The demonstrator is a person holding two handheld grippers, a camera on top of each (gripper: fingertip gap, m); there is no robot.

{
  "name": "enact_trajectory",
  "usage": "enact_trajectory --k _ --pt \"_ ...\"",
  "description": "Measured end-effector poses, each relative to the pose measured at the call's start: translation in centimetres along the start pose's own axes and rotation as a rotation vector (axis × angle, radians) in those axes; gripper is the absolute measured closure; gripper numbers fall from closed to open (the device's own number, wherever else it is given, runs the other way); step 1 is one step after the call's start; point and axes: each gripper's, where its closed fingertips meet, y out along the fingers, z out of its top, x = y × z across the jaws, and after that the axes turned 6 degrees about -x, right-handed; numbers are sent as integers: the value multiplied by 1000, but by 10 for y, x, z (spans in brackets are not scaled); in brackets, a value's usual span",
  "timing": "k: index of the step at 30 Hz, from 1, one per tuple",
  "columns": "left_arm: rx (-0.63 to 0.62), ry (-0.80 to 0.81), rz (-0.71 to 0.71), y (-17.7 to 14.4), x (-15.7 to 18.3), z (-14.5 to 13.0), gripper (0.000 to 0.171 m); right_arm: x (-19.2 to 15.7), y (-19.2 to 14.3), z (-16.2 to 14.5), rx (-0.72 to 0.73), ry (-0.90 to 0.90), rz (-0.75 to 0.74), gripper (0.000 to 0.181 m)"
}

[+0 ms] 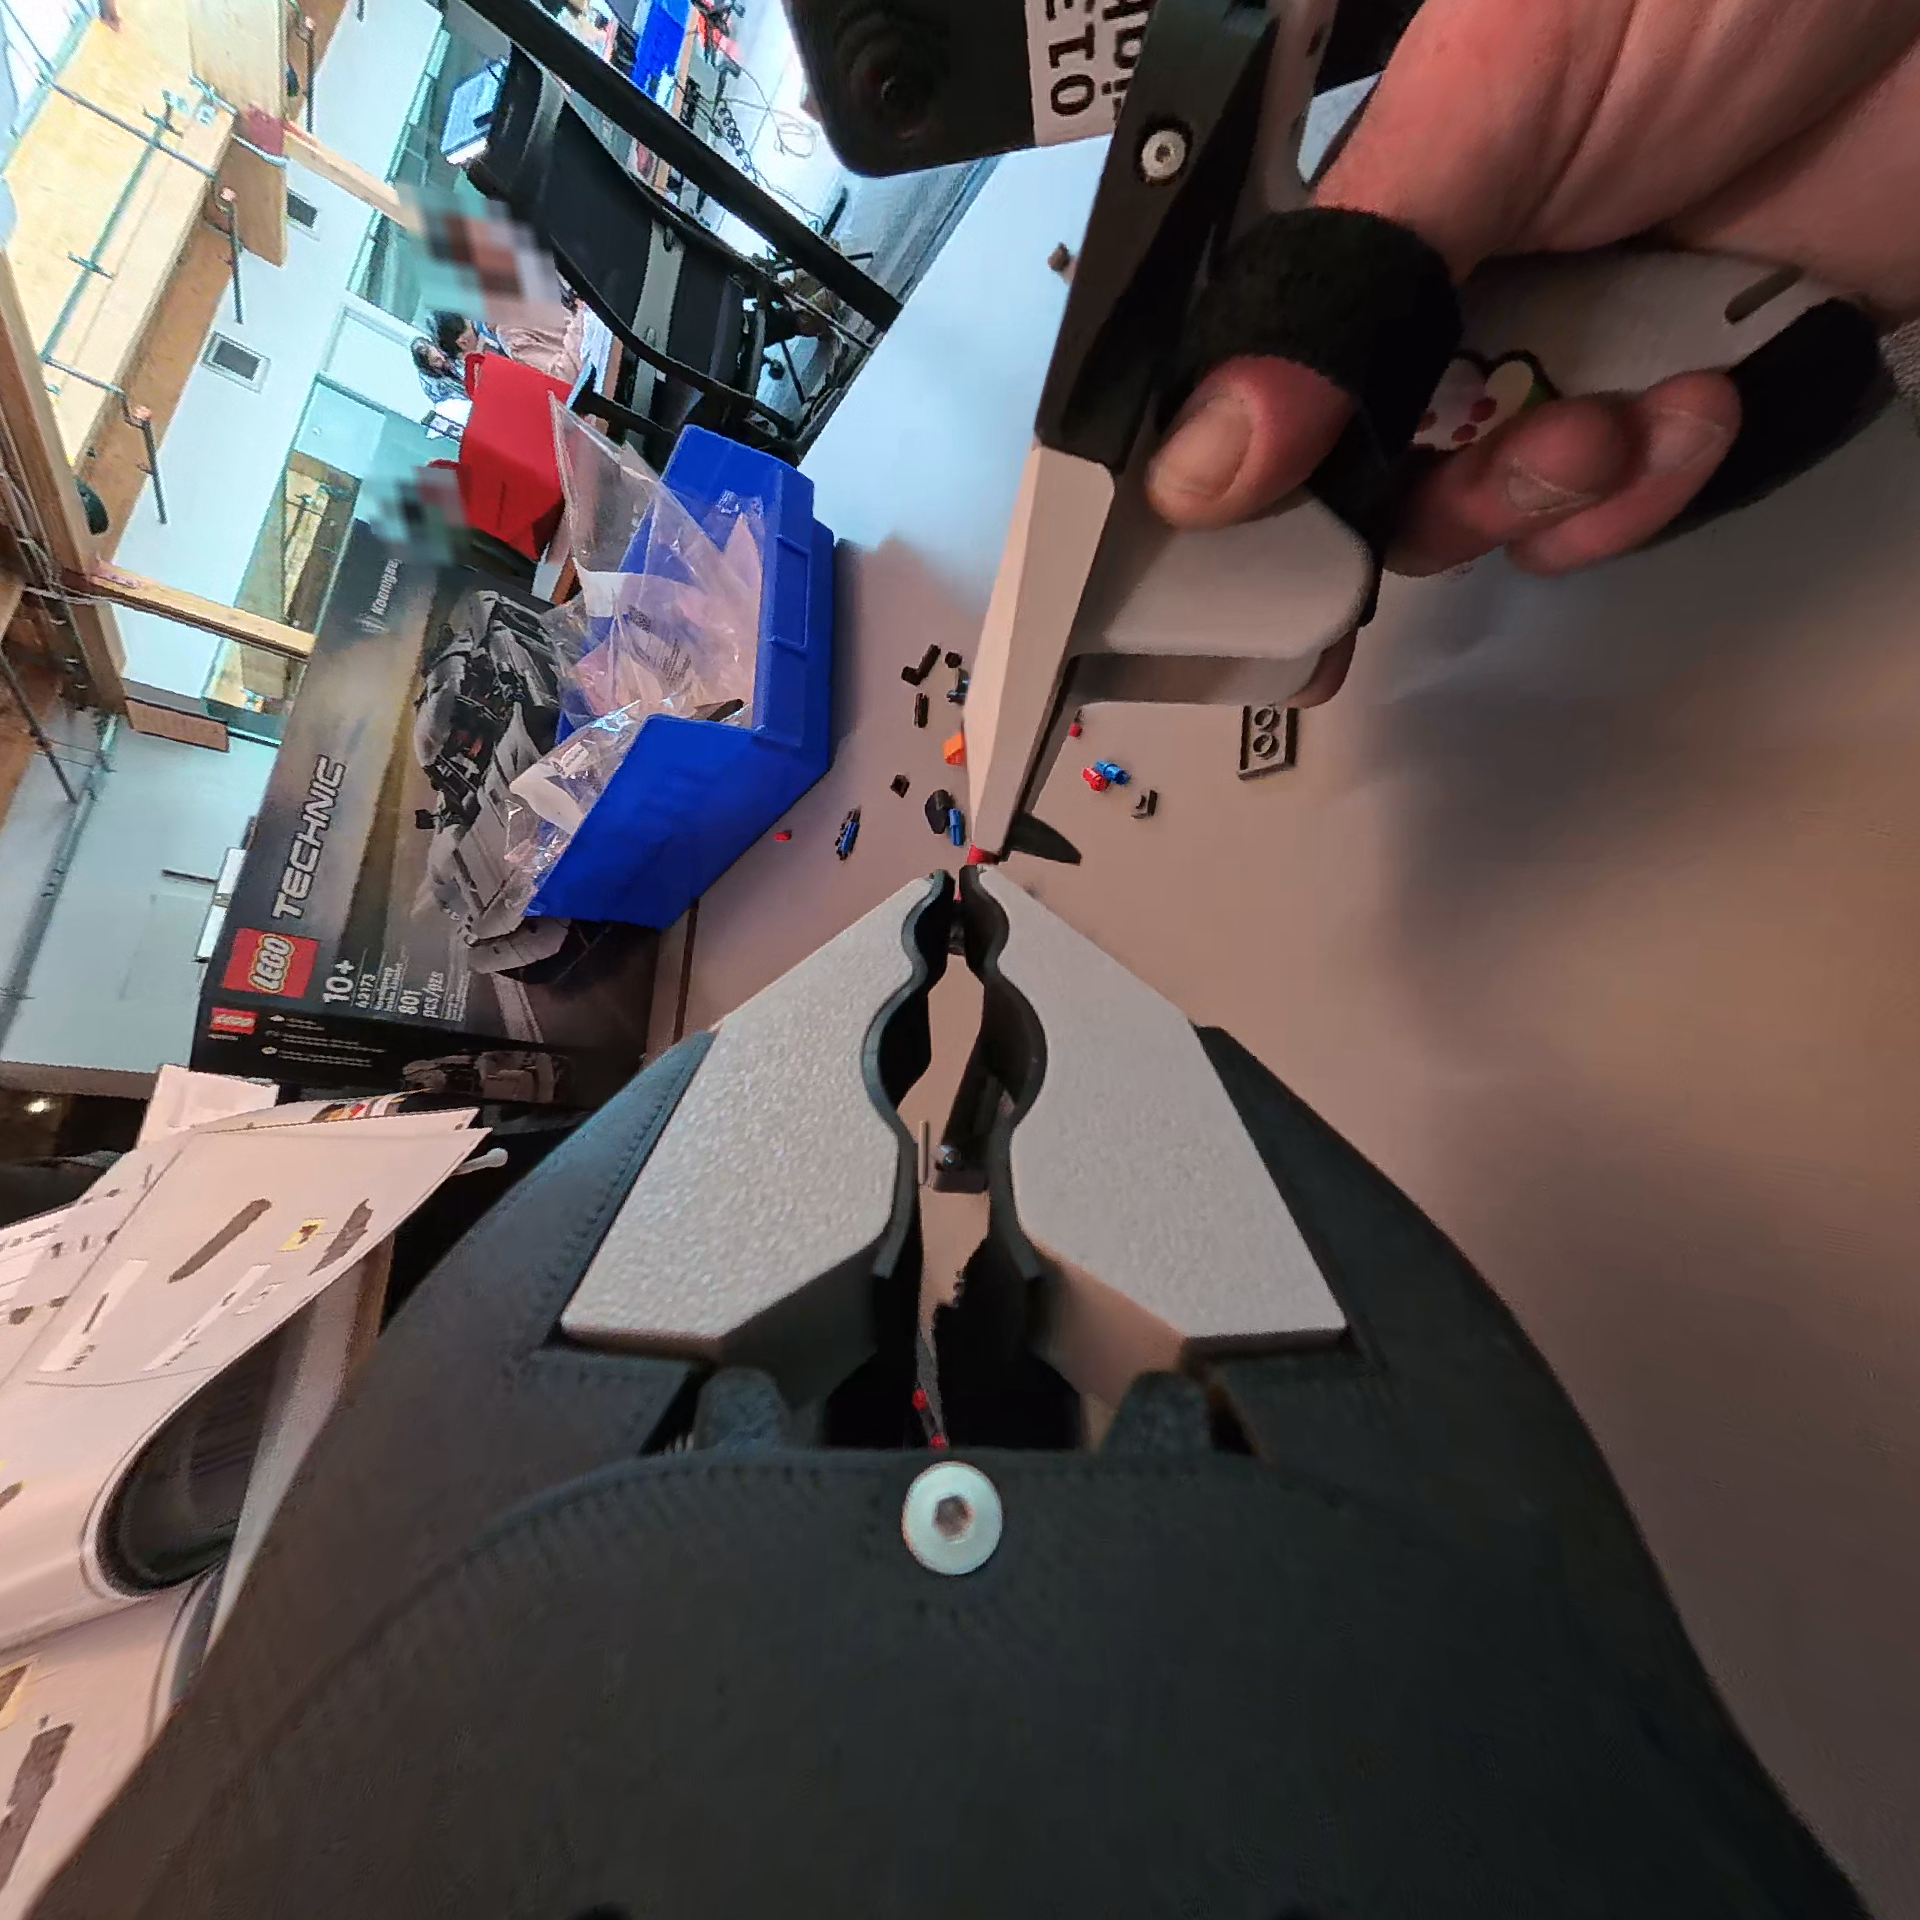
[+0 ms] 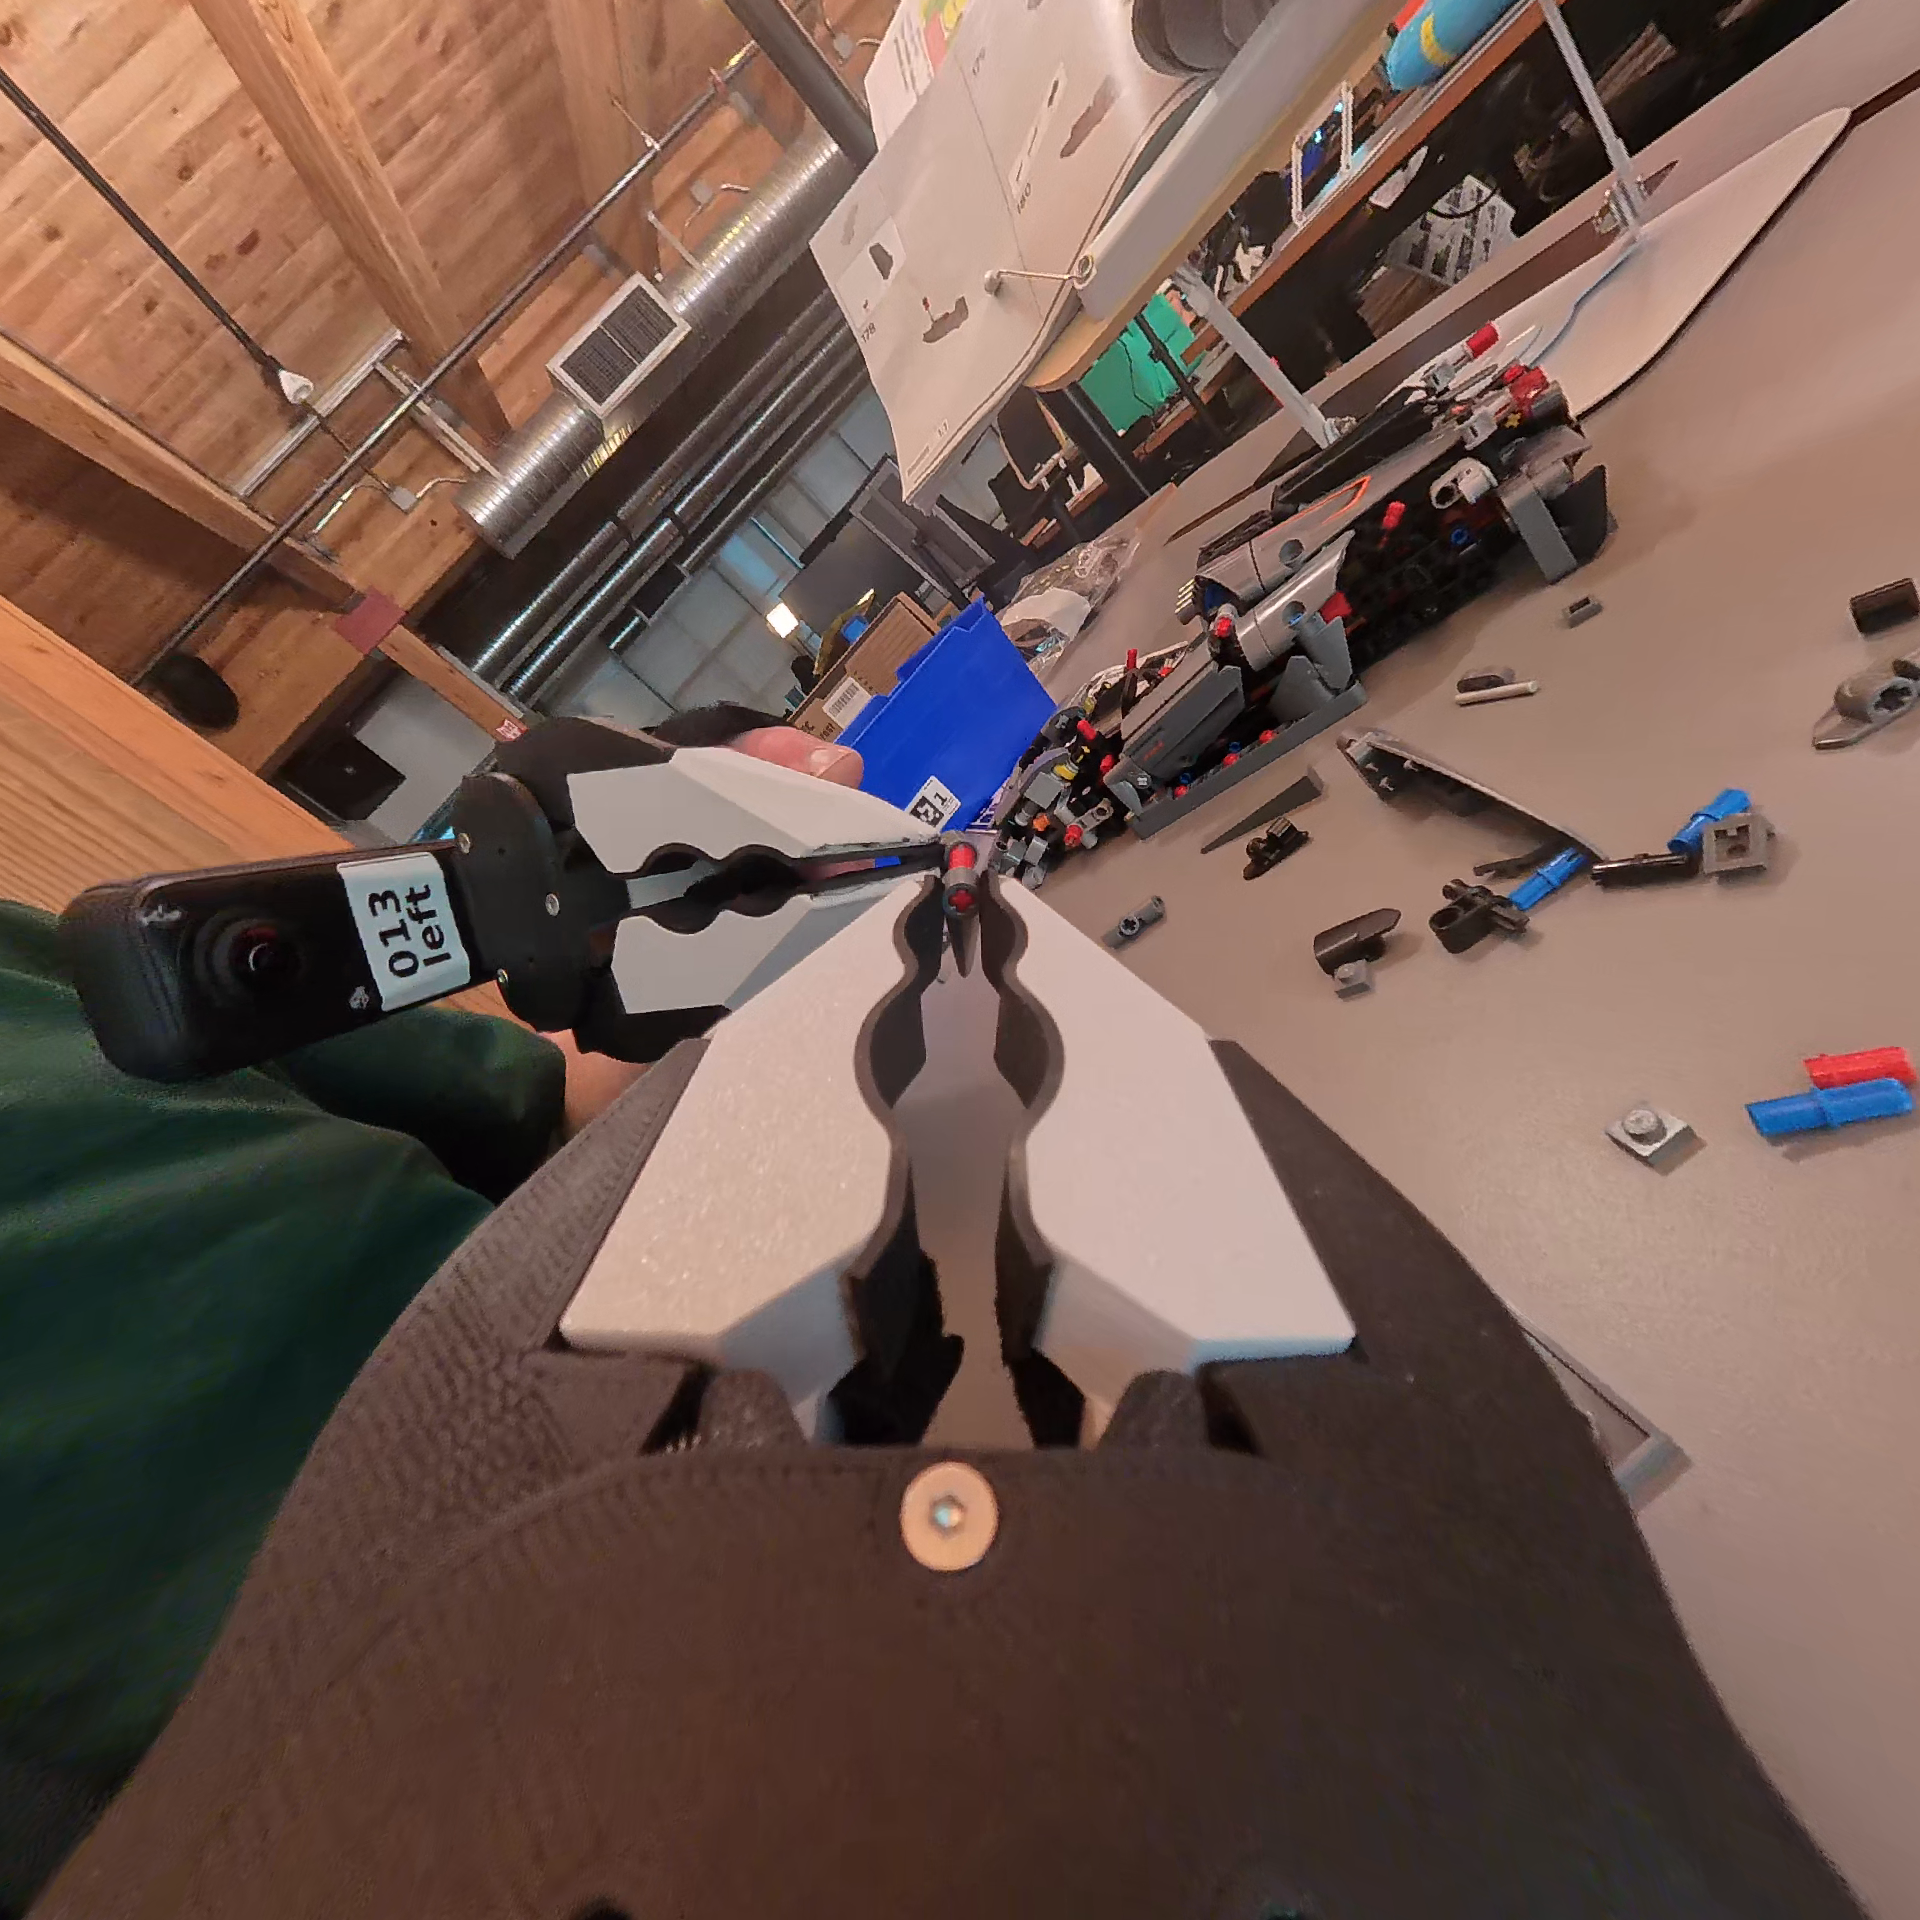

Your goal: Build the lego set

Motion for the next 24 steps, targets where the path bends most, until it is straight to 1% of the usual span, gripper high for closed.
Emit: enact_trajectory --k 16,17,21,24 --pt "86 -177 -123 -1 -1 12 171 -4 -6 7 47 4 41 177" --pt "88 -183 -127 -1 -1 12 170 -4 -6 7 47 3 41 177" --pt "86 -208 -130 -7 -5 9 164 -5 -7 8 53 2 49 177" --pt "49 -241 -145 -10 -7 -1 162 -6 -10 8 62 0 50 177"
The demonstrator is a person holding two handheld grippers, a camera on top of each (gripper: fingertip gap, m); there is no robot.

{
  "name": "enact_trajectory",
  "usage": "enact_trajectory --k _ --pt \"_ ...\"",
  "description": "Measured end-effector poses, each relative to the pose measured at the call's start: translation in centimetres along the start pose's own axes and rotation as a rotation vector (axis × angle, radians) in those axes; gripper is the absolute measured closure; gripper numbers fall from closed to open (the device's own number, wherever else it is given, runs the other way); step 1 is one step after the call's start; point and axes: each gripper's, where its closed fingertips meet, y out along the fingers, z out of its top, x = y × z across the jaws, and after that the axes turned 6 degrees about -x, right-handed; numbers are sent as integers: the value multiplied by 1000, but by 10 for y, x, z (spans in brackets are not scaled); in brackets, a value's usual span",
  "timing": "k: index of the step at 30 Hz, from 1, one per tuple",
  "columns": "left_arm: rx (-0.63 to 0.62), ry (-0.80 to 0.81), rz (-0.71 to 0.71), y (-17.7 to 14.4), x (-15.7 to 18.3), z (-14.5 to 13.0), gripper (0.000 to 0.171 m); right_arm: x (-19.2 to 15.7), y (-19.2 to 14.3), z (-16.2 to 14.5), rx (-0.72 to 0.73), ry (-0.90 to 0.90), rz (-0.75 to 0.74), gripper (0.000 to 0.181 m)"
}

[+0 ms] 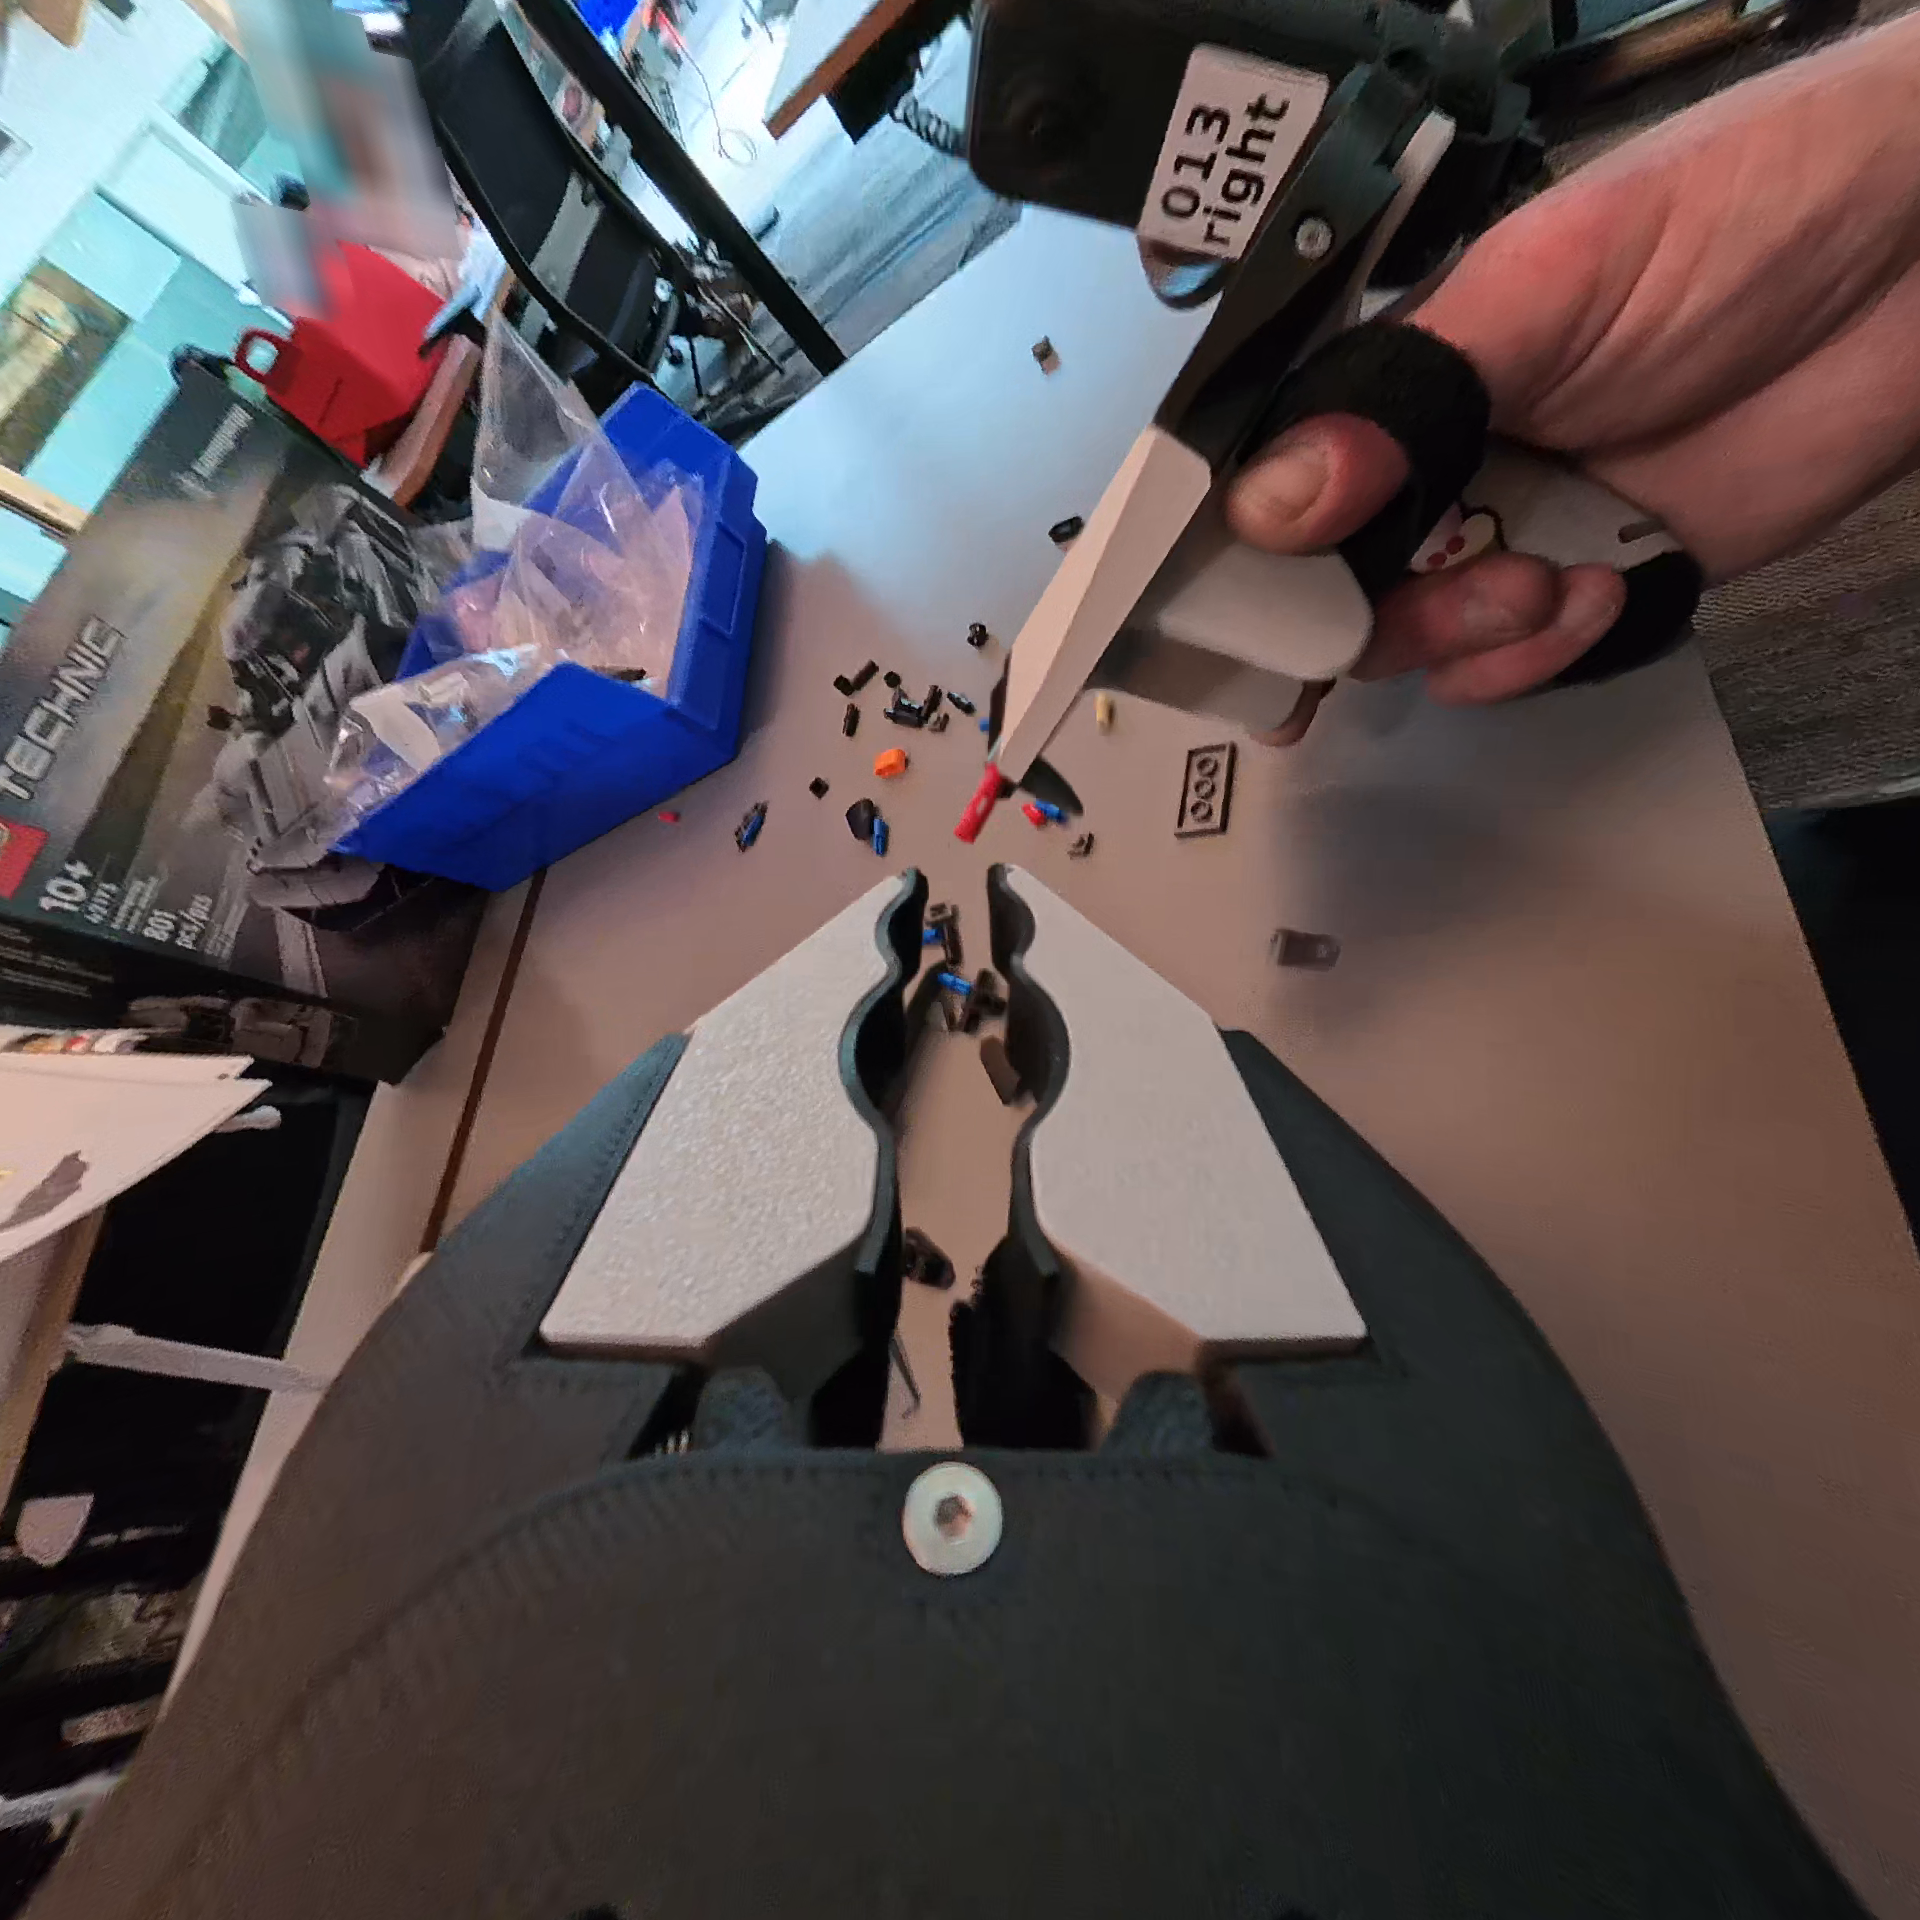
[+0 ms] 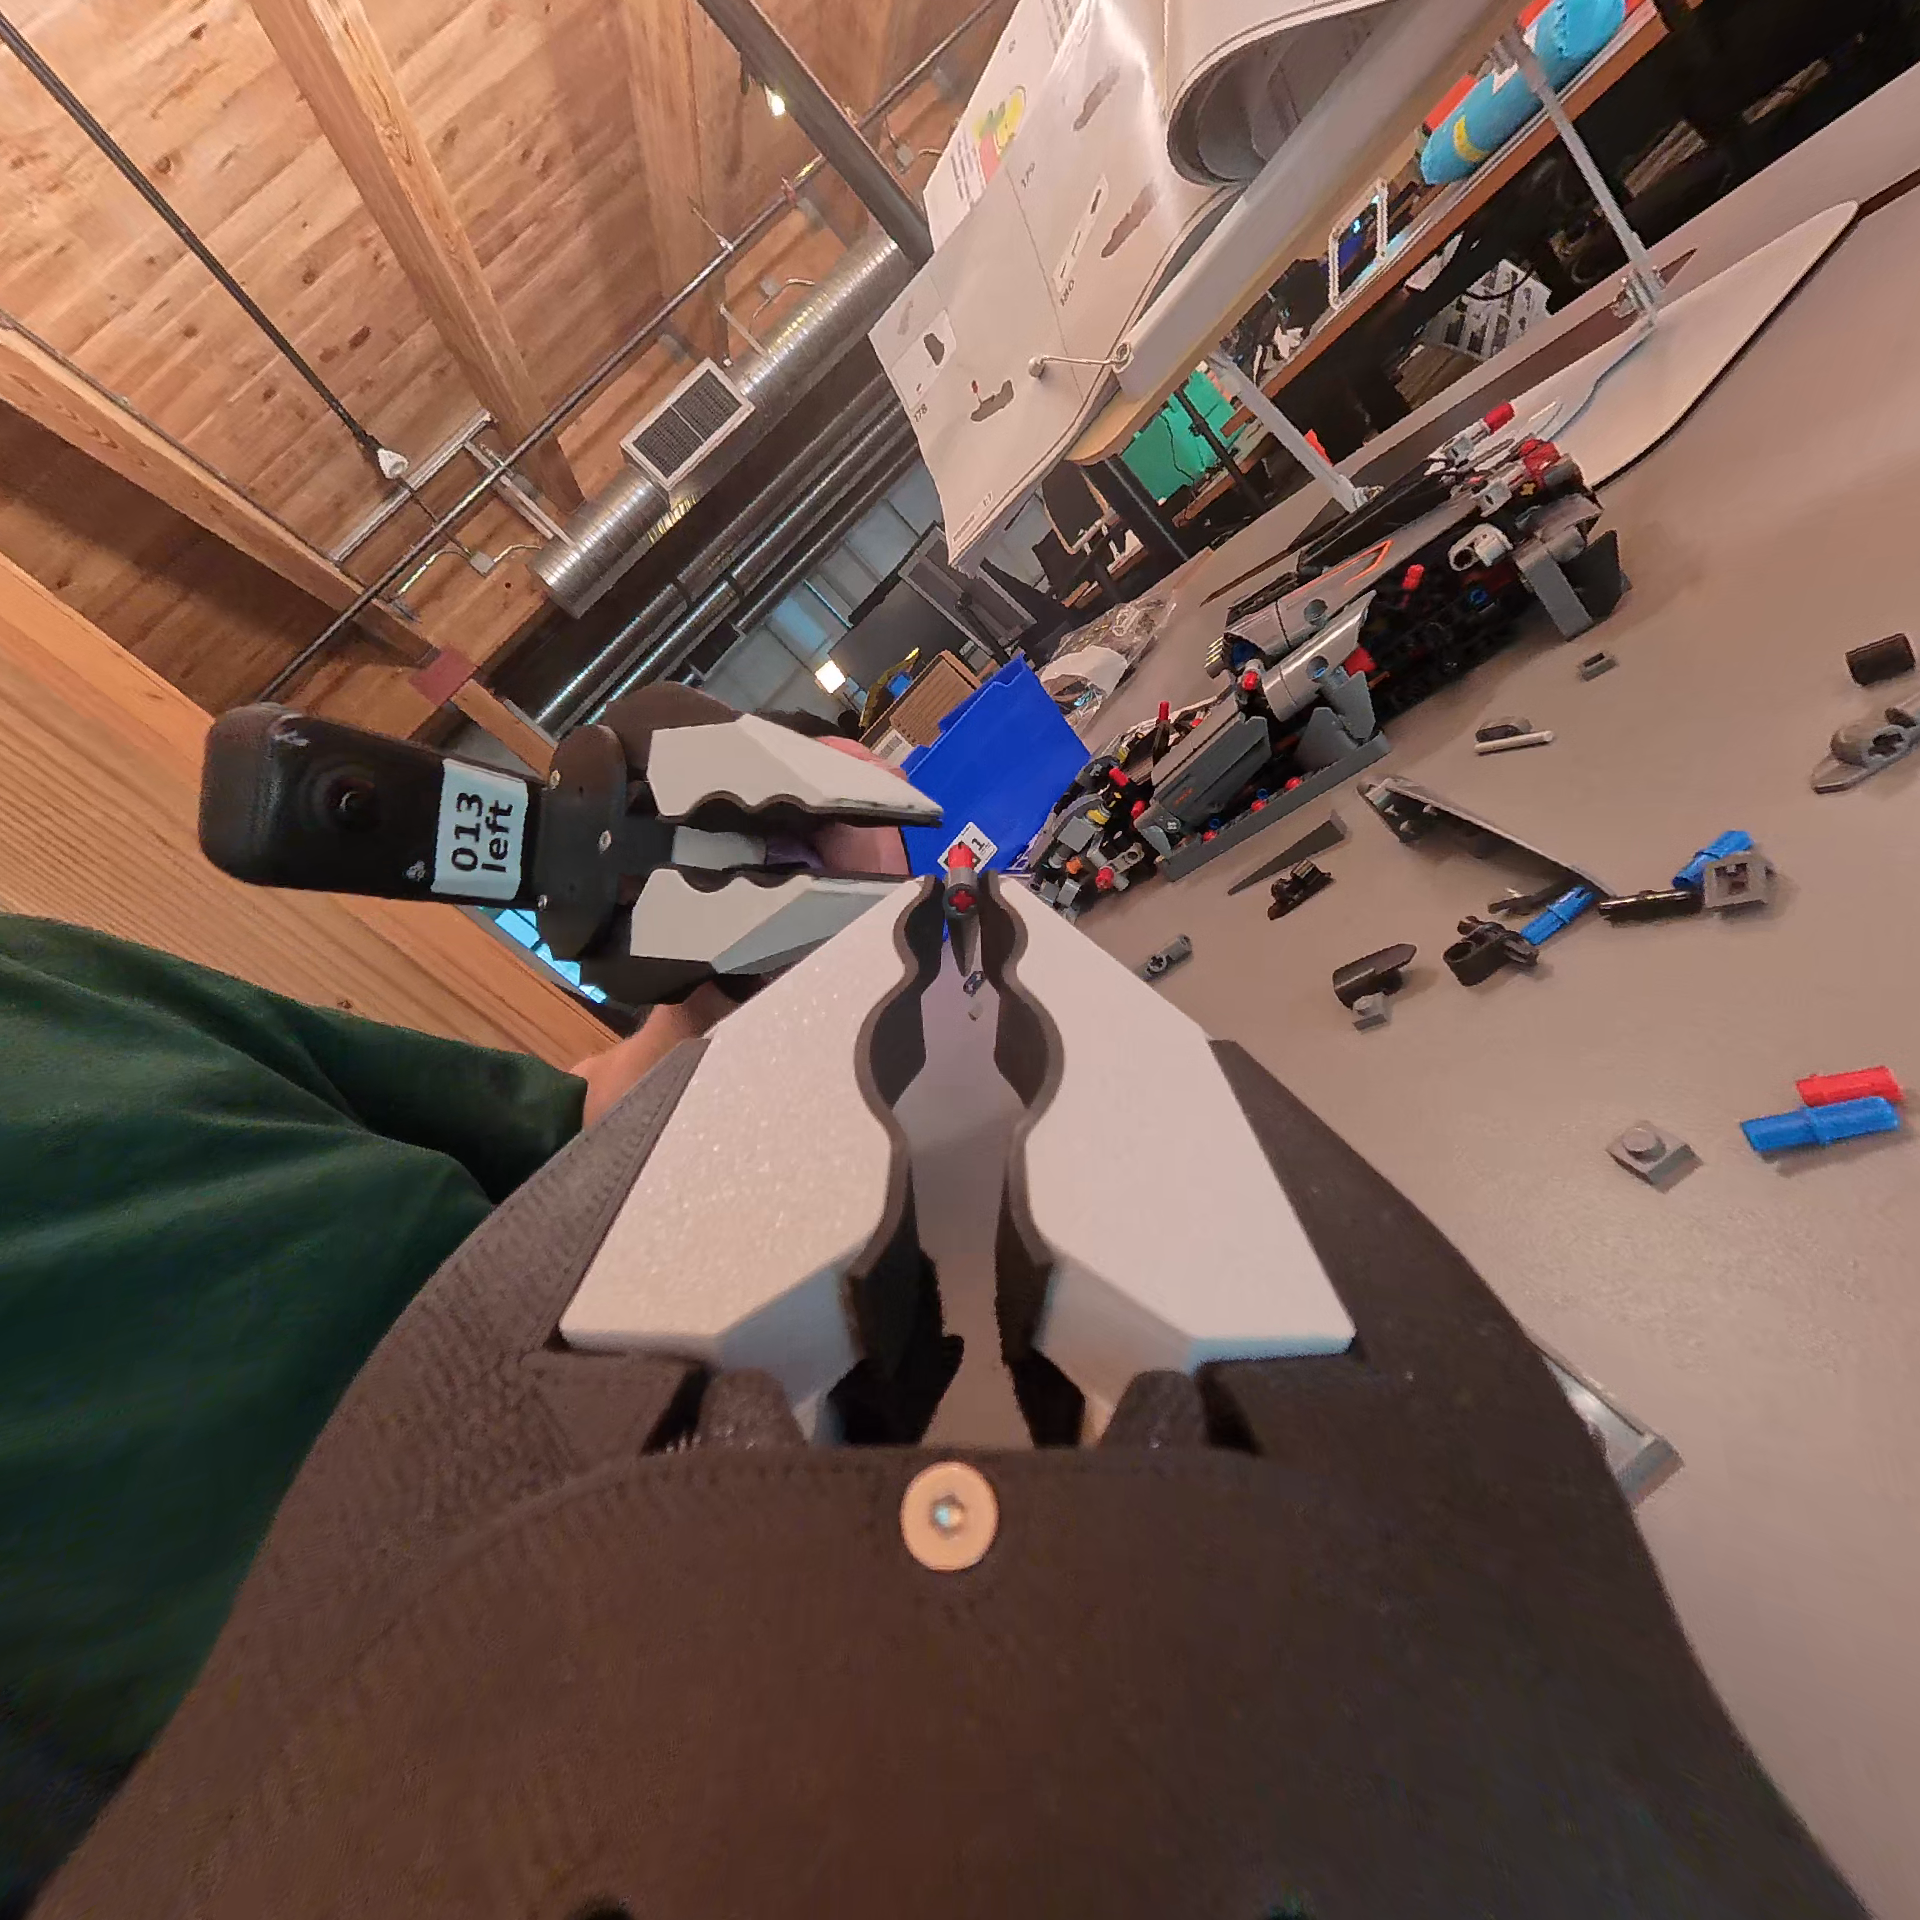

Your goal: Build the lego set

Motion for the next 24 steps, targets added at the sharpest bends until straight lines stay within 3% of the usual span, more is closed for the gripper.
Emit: enact_trajectory --k 7,14,18,24 --pt "-119 -123 -185 -3 35 -25 157 0 -5 -4 -14 -27 -40 177" --pt "-89 -183 -469 -15 125 -13 140 2 -5 -4 -8 -31 -55 177" --pt "-186 -122 -461 0 151 -28 131 2 -4 -6 -16 -38 -60 177" --pt "-199 -169 -460 6 152 -28 153 1 -4 -9 -25 -48 -74 177"
